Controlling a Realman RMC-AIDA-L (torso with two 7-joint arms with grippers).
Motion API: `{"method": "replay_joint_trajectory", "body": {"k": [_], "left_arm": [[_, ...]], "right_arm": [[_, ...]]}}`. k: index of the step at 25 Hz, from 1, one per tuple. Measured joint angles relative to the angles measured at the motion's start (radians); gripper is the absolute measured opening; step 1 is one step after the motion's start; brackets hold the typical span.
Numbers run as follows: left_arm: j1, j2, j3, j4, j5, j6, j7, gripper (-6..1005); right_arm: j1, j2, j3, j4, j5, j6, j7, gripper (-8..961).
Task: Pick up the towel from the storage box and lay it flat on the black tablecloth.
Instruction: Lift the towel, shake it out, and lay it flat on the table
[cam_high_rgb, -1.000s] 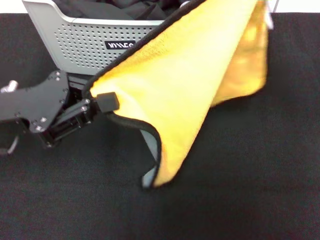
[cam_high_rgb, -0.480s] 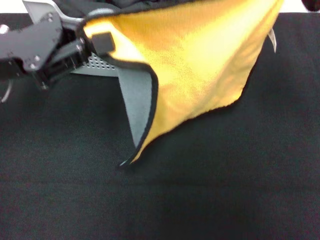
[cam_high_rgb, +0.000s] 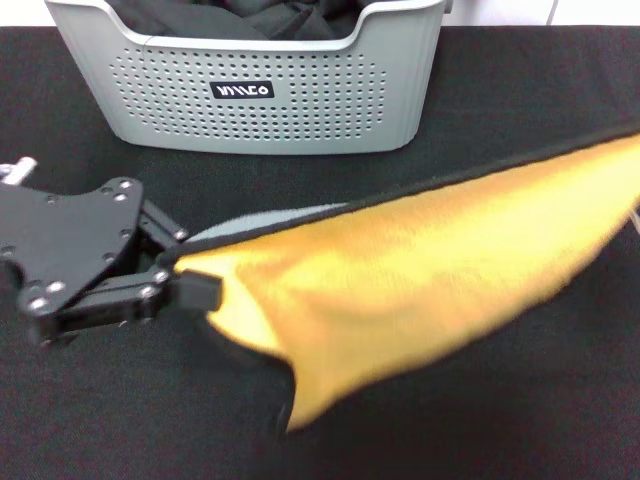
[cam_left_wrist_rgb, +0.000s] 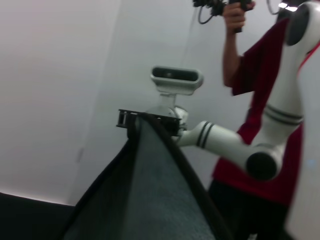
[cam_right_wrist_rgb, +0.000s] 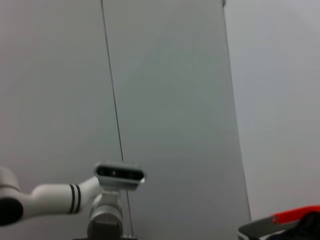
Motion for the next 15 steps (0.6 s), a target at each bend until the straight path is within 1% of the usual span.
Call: {"method": "replay_joint_trajectory", "body": {"k": [1, 2, 4, 5, 6, 7, 9, 10, 12, 13, 15], "left_arm": [[0.005, 0.021, 0.044, 0.012, -0.047, 0.000, -0.030, 17], [0.008, 0.037, 0.079, 0.021, -0.085, 0.001, -0.052, 17], [0.014, 0.062, 0.135, 0.041, -0.154, 0.001, -0.101, 16], [0.013, 0.064, 0.139, 0.040, -0.158, 0.000, -0.118, 16], [0.012, 0.063, 0.136, 0.035, -0.154, -0.001, -0.127, 15], [0.005, 0.056, 0.124, 0.019, -0.128, -0.004, -0.135, 15], [-0.026, 0.030, 0.062, -0.048, -0.029, -0.007, -0.133, 14], [-0.054, 0.013, 0.006, -0.100, 0.049, -0.009, -0.126, 14], [-0.118, -0.023, -0.144, -0.210, 0.237, -0.019, -0.101, 14], [-0.147, -0.036, -0.217, -0.246, 0.344, -0.040, -0.093, 13], [-0.189, -0.059, -0.318, -0.277, 0.515, -0.102, -0.089, 13]], "right_arm": [[-0.022, 0.000, 0.011, -0.010, 0.022, 0.016, 0.022, 7], [-0.040, 0.000, 0.017, -0.021, 0.041, 0.022, 0.039, 7], [-0.075, 0.003, 0.016, -0.045, 0.068, 0.026, 0.068, 7], [-0.075, 0.003, 0.016, -0.045, 0.068, 0.026, 0.068, 7], [-0.086, 0.004, -0.021, -0.032, 0.036, 0.011, 0.070, 7], [-0.080, 0.004, -0.045, 0.000, 0.005, -0.009, 0.058, 7], [-0.064, 0.004, -0.078, 0.054, -0.036, -0.043, 0.037, 7], [-0.038, 0.003, -0.101, 0.114, -0.071, -0.079, 0.014, 7], [0.032, 0.002, -0.135, 0.256, -0.133, -0.144, -0.033, 7], [0.073, 0.001, -0.144, 0.317, -0.152, -0.168, -0.054, 7], [0.166, -0.001, -0.158, 0.469, -0.185, -0.214, -0.102, 7]]}}
